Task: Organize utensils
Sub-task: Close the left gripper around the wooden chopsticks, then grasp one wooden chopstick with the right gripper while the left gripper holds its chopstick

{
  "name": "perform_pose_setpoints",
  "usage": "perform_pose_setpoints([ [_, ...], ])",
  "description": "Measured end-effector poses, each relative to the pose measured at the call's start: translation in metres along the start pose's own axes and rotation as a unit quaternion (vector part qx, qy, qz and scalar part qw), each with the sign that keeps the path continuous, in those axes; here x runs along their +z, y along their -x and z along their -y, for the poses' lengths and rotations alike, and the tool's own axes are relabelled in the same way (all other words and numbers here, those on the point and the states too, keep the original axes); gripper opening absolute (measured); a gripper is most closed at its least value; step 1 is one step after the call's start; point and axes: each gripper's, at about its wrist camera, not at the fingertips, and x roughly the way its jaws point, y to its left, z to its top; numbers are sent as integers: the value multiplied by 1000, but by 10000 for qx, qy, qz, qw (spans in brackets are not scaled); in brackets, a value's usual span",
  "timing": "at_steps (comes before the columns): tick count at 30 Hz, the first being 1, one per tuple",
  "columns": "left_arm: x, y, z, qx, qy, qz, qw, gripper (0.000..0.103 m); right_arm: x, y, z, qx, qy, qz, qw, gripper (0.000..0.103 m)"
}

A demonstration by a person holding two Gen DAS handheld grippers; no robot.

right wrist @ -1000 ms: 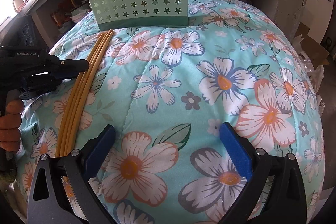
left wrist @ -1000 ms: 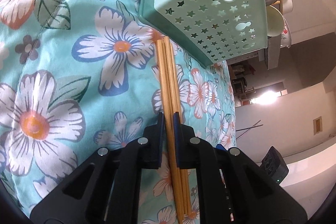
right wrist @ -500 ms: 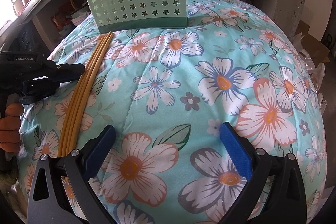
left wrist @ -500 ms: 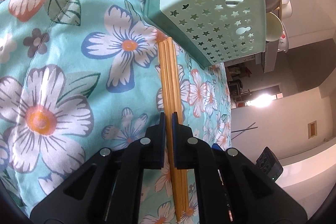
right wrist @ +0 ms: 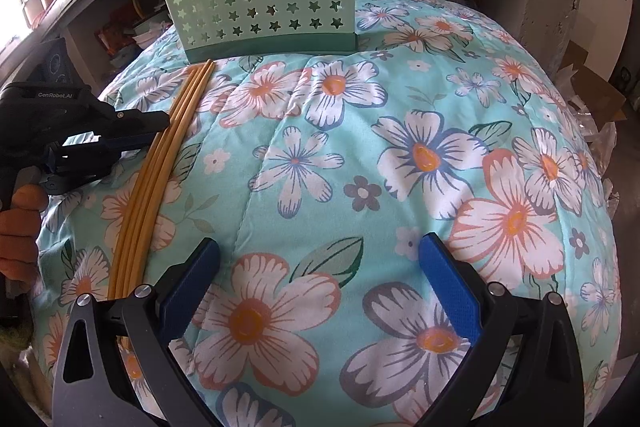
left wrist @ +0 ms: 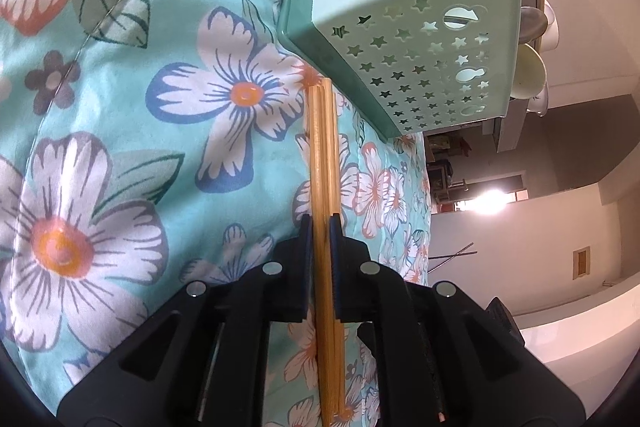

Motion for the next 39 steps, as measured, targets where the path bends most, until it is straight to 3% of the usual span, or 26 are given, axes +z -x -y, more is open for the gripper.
perform_pose_setpoints([
  [12, -6, 23, -2, -97, -77, 68, 9999, 5, -1, 0, 0, -3, 3, -4, 10000, 97],
  [18, -12, 43, 9, 411, -447, 234, 9979, 6, 0, 1, 0, 18, -19, -4, 10000, 97],
  [25, -17, 51, 27, 1594, -1322, 470, 9772, 6, 1, 3, 3, 132, -53, 1, 9999, 97],
  [29, -15, 46, 25, 1781, -1426, 410, 9728, 7, 3, 8, 6, 176, -124, -9, 9998, 97],
  [33, -11, 39, 34, 1957, -1613, 422, 9664, 14, 11, 18, 4, 189, -69, 114, 9997, 97],
  [39, -2, 28, 43, 2428, -1995, 531, 9479, 15, 38, 29, -7, 613, -11, 337, 9976, 96],
])
